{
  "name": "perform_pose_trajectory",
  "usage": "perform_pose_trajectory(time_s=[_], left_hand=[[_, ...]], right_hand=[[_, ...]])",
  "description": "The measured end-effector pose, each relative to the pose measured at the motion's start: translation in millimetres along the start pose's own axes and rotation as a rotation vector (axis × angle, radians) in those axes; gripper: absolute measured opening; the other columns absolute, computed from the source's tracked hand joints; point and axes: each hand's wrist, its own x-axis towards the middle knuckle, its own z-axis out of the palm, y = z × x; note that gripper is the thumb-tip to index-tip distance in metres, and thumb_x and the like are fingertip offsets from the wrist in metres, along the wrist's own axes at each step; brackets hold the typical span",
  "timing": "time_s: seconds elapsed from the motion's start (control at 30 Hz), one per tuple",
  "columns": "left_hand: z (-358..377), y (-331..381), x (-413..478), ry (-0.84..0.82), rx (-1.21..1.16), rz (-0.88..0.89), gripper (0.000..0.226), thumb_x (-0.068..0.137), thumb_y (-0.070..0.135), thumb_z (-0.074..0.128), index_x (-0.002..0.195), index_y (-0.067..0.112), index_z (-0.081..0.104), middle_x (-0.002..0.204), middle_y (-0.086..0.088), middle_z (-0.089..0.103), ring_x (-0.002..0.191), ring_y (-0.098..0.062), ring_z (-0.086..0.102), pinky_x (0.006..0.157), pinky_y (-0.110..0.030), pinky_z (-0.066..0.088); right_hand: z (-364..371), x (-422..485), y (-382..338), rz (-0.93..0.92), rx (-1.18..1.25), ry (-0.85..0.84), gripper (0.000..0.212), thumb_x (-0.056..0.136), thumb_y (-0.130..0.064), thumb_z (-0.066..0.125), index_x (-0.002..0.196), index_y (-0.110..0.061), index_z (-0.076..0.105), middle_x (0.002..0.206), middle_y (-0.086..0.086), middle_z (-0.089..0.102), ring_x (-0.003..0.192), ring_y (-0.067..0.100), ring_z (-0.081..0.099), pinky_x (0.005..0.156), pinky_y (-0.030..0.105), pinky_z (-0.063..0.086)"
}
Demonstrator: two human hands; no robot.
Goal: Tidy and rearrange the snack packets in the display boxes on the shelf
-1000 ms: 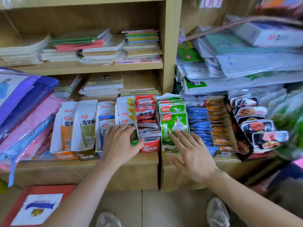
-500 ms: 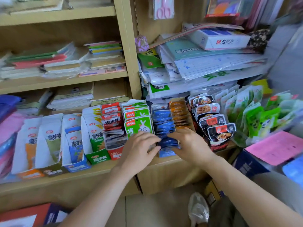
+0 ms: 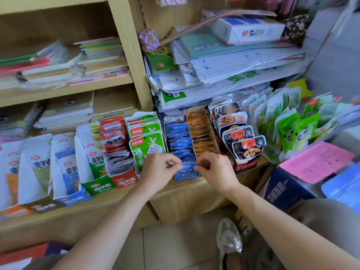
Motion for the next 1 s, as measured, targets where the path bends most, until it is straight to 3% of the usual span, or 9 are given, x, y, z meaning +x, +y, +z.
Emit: perform_pose_trajectory(time_s=[0.17,0.27,0.37,0.53,0.63,0.7,0.8,0.93,1.0], left_hand=[[2.7,3.5,1.0,0.072,-0.001,0.019,0.006,0.083,0.02,0.081,0.084,0.026,0.079,0.072,0.018,0.071,0.069,0.005,0.066,0.066,-0.014,0.055],[6.4,4.9,3.0,0.124,0.13,0.103,0.006,0.084,0.023,0.08,0.08,0.027,0.077,0.071,0.02,0.069,0.067,0.004,0.065,0.067,-0.024,0.058],[9.1,2.8,8.1,0.143,0.202,0.126,0.015,0.081,0.023,0.083,0.07,0.023,0.073,0.069,0.017,0.066,0.063,0.0,0.062,0.063,-0.03,0.056],[7.3,6.5,11.1,0.102,0.216,0.121,0.009,0.08,0.03,0.084,0.075,0.025,0.078,0.069,0.018,0.065,0.063,0.0,0.061,0.06,-0.021,0.051],[-0.9,3.7,11.6,0.044,0.252,0.168,0.009,0.079,0.038,0.082,0.08,0.031,0.077,0.07,0.021,0.061,0.067,0.004,0.057,0.063,-0.016,0.045],[-1.3,-0.4,11.1,0.06,0.292,0.263,0.01,0.078,0.037,0.083,0.082,0.031,0.076,0.076,0.02,0.062,0.073,0.001,0.056,0.066,-0.019,0.047],[4.3,-0.9,7.3,0.045,0.298,0.31,0.007,0.08,0.032,0.081,0.084,0.03,0.076,0.08,0.017,0.063,0.075,-0.001,0.058,0.066,-0.028,0.053],[1.3,-2.3,-5.2,-0.028,0.301,0.288,0.02,0.084,0.041,0.077,0.101,0.031,0.077,0.093,0.02,0.067,0.086,0.0,0.059,0.075,-0.023,0.051],[-8.2,-1.8,-14.0,-0.058,0.275,0.235,0.025,0.086,0.043,0.074,0.109,0.032,0.075,0.1,0.022,0.065,0.09,0.003,0.059,0.079,-0.02,0.05]], right_hand=[[6.5,2.8,4.8,0.045,0.006,0.044,0.012,0.085,-0.022,0.077,0.087,-0.024,0.065,0.077,-0.013,0.065,0.07,0.005,0.063,0.067,0.032,0.058],[9.7,0.9,6.5,0.014,-0.036,0.056,0.032,0.082,-0.028,0.079,0.107,-0.031,0.059,0.097,-0.018,0.063,0.072,0.004,0.062,0.068,0.025,0.056],[14.5,-0.8,7.5,-0.085,-0.142,0.052,0.046,0.083,-0.027,0.078,0.126,-0.027,0.062,0.114,-0.015,0.062,0.082,0.005,0.063,0.075,0.028,0.058],[13.1,-3.6,12.9,-0.174,-0.355,0.053,0.051,0.082,-0.029,0.078,0.13,-0.019,0.063,0.12,-0.006,0.066,0.106,0.02,0.058,0.083,0.04,0.056],[5.2,-10.6,16.9,-0.197,-0.506,0.021,0.062,0.084,-0.046,0.07,0.139,-0.019,0.054,0.134,-0.006,0.059,0.125,0.022,0.049,0.101,0.041,0.048],[6.8,-15.5,19.3,-0.177,-0.572,-0.061,0.073,0.091,-0.057,0.053,0.15,-0.016,0.039,0.153,-0.002,0.044,0.143,0.025,0.037,0.116,0.04,0.032],[12.1,-17.1,19.3,-0.186,-0.665,-0.149,0.081,0.093,-0.067,0.033,0.156,-0.016,0.026,0.163,0.0,0.022,0.15,0.025,0.025,0.12,0.038,0.018],[0.6,-12.9,14.7,-0.139,-0.533,-0.28,0.084,0.095,-0.063,0.043,0.159,-0.017,0.015,0.165,-0.002,0.01,0.153,0.02,0.011,0.122,0.034,0.006],[-9.1,-13.5,8.3,-0.136,-0.417,-0.294,0.08,0.094,-0.056,0.053,0.157,-0.018,0.022,0.164,0.001,0.021,0.151,0.02,0.019,0.124,0.037,0.016]])
